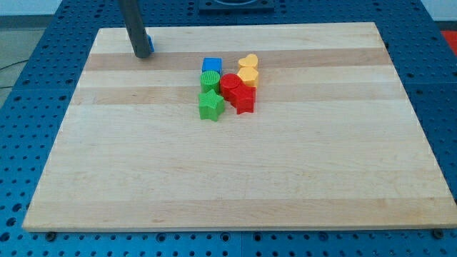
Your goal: Place the blue cube right to the blue triangle
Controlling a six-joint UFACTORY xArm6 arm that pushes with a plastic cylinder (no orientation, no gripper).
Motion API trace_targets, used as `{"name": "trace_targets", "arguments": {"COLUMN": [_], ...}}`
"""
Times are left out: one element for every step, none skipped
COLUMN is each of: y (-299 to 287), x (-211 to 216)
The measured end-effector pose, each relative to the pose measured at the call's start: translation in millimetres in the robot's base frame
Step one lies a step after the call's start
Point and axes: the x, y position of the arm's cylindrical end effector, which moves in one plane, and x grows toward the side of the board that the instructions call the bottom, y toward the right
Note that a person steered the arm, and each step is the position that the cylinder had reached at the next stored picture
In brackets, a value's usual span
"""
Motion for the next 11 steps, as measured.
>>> {"name": "trace_targets", "arguments": {"y": [31.6,88.2,134.3,137.4,132.6,153.1,148.9,147.2,147.2,142.4,124.7], "x": [78.9,104.1,88.2,43.0,16.5,3.7,-28.5,-32.7,-32.7,-32.7,-33.6]}}
